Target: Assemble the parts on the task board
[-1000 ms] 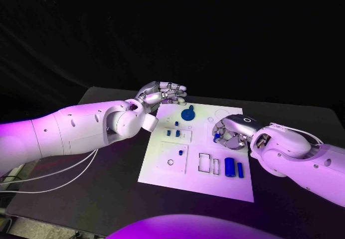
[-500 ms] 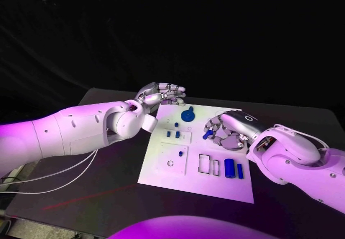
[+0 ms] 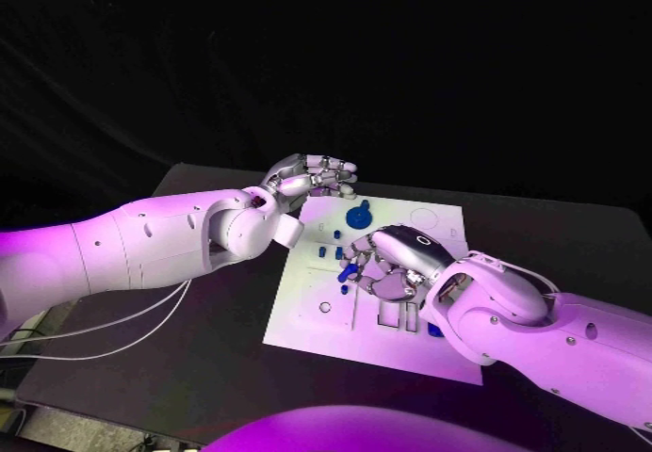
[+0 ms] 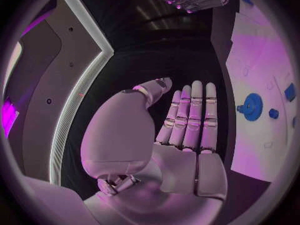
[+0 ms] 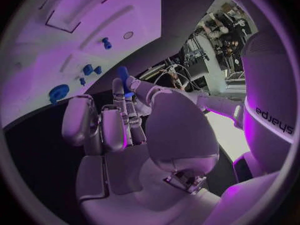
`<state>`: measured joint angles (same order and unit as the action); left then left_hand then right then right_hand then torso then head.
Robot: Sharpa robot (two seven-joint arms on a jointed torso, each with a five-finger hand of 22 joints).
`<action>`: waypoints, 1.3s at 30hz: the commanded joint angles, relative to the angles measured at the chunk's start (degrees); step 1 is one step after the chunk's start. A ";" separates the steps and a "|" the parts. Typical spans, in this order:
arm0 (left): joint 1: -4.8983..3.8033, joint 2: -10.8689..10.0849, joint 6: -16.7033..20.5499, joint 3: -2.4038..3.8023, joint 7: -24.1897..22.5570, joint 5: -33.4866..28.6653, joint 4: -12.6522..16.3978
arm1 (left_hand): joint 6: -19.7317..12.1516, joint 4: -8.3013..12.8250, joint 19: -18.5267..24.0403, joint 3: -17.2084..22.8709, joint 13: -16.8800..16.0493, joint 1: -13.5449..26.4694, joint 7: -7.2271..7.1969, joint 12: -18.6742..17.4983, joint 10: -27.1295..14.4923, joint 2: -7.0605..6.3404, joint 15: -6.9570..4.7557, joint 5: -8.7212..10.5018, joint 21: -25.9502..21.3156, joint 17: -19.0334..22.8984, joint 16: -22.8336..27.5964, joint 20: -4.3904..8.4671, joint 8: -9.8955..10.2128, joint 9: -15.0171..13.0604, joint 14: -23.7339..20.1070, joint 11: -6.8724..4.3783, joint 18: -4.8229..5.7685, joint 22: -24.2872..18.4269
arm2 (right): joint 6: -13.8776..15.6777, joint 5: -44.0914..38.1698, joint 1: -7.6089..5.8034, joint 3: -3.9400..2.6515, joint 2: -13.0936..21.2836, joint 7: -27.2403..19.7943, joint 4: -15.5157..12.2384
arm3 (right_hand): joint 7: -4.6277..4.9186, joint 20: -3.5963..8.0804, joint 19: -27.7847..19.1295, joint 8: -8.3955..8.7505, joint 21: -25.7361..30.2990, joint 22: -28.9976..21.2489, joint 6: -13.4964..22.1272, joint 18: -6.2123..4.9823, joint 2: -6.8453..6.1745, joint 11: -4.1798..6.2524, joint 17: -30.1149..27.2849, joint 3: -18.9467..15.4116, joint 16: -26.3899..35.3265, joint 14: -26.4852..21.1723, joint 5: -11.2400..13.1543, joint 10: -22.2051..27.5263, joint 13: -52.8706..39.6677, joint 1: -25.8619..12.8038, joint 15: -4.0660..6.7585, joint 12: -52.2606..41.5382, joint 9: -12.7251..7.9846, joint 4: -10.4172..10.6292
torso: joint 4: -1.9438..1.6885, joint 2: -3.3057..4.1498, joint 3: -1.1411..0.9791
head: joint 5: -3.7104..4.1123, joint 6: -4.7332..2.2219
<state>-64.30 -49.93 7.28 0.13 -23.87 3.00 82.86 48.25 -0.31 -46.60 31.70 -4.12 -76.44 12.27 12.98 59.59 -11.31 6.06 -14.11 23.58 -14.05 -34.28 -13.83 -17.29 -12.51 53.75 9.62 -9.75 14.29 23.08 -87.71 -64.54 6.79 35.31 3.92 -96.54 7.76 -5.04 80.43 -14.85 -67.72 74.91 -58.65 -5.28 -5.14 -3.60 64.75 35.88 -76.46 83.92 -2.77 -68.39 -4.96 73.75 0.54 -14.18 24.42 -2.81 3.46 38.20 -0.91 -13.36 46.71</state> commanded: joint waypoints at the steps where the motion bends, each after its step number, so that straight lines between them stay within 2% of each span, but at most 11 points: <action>1: -0.06 0.18 -0.98 0.05 -0.51 0.10 0.12 | -0.49 -0.08 -0.31 -0.30 -0.06 0.11 1.03 0.25 -0.34 0.63 0.47 0.01 -0.25 -0.08 0.28 0.12 0.19 0.05 0.02 -0.07 -0.56 -0.07 | -0.29 -0.04 1.04 0.25 -1.49 -1.52 1.34 | -0.34 -0.07 0.31 -1.29 0.11 5.49 -0.54 0.69 0.26 0.05 -0.04 0.19 -0.22 1.12 -0.36 0.24 -0.09 0.00 0.36 0.14 2.68 -0.14 | -0.04 0.10 -0.05 | -0.32 0.17; 8: -0.07 0.25 -0.99 0.05 -0.46 0.10 0.24 | -0.49 -0.12 -0.35 -0.33 -0.07 0.16 1.02 0.29 -0.37 0.65 0.46 -0.01 -0.33 -0.14 0.31 0.11 0.18 0.05 0.03 -0.09 -0.57 -0.12 | -0.62 -1.25 3.02 0.65 -3.91 -2.02 4.09 | -0.31 -0.06 0.25 -1.33 0.27 5.44 -0.45 0.66 0.27 0.02 -0.14 0.24 -0.18 1.10 -0.40 0.28 -0.10 0.06 0.35 0.20 2.74 -0.23 | -0.15 0.06 0.03 | -0.78 0.49; 15: -0.07 0.25 -0.98 0.05 -0.43 0.10 0.30 | -0.49 -0.12 -0.35 -0.33 -0.07 0.16 1.02 0.29 -0.37 0.65 0.46 -0.01 -0.33 -0.14 0.31 0.11 0.18 0.05 0.03 -0.09 -0.57 -0.12 | -2.03 -1.95 4.34 0.92 -5.49 -1.84 5.88 | -0.27 -0.06 0.23 -1.36 0.32 5.43 -0.38 0.65 0.27 0.01 -0.16 0.29 -0.17 1.10 -0.42 0.29 -0.10 0.10 0.33 0.24 2.80 -0.31 | -0.02 0.05 -0.03 | -1.38 1.00; 21: -0.07 0.21 -0.99 0.05 -0.40 0.10 0.35 | -0.49 -0.12 -0.35 -0.33 -0.07 0.16 1.02 0.29 -0.37 0.65 0.46 -0.01 -0.33 -0.14 0.31 0.11 0.18 0.05 0.03 -0.09 -0.57 -0.12 | -3.54 -2.48 4.65 1.08 -6.01 -1.36 6.50 | -0.26 -0.06 0.23 -1.38 0.32 5.44 -0.36 0.65 0.28 -0.01 -0.12 0.30 -0.19 1.11 -0.43 0.30 -0.11 0.09 0.33 0.26 2.81 -0.31 | 0.06 0.03 0.02 | -1.50 1.14; 26: -0.07 0.24 -1.02 0.05 -0.39 0.10 0.39 | -0.49 -0.12 -0.35 -0.33 -0.07 0.16 1.02 0.29 -0.37 0.65 0.46 -0.01 -0.33 -0.14 0.31 0.11 0.18 0.05 0.03 -0.09 -0.57 -0.12 | -4.65 -3.25 4.84 1.22 -6.35 -0.62 7.00 | -0.21 -0.08 0.17 -1.42 0.46 5.40 -0.27 0.63 0.28 -0.07 -0.15 0.26 -0.18 1.10 -0.41 0.30 -0.12 -0.05 0.29 0.31 2.89 -0.26 | 0.02 0.02 -0.03 | -1.52 1.25; 39: -0.08 0.20 -0.94 0.05 -0.30 0.10 0.40 | -0.48 -0.12 -0.43 -0.35 -0.09 0.16 1.00 0.37 -0.41 0.67 0.45 -0.03 -0.45 -0.23 0.35 0.11 0.17 0.04 0.03 -0.10 -0.58 -0.19 | -5.47 -5.15 5.19 1.41 -6.82 0.62 7.53 | -0.21 -0.08 0.19 -1.44 0.42 5.42 -0.25 0.64 0.27 -0.08 -0.15 0.26 -0.18 1.10 -0.41 0.31 -0.12 -0.08 0.28 0.33 2.91 -0.26 | 0.04 0.05 -0.05 | -1.65 1.40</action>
<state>-64.30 -49.82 7.20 0.13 -23.85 3.00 83.07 48.25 -0.31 -46.60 31.70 -4.16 -76.21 12.27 12.98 59.59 -11.08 6.06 -14.11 23.31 -14.23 -34.28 -13.83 -17.29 -12.51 53.75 9.62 -9.75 14.15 19.35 -90.99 -59.51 8.06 28.52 3.62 -89.07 7.51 -5.04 80.42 -14.85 -67.45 74.94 -58.40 -5.29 -5.41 -3.75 64.66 35.89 -76.45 83.92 -2.96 -68.52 -5.04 73.52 0.53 -14.18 24.44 -3.11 3.47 38.22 -0.94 -14.99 48.11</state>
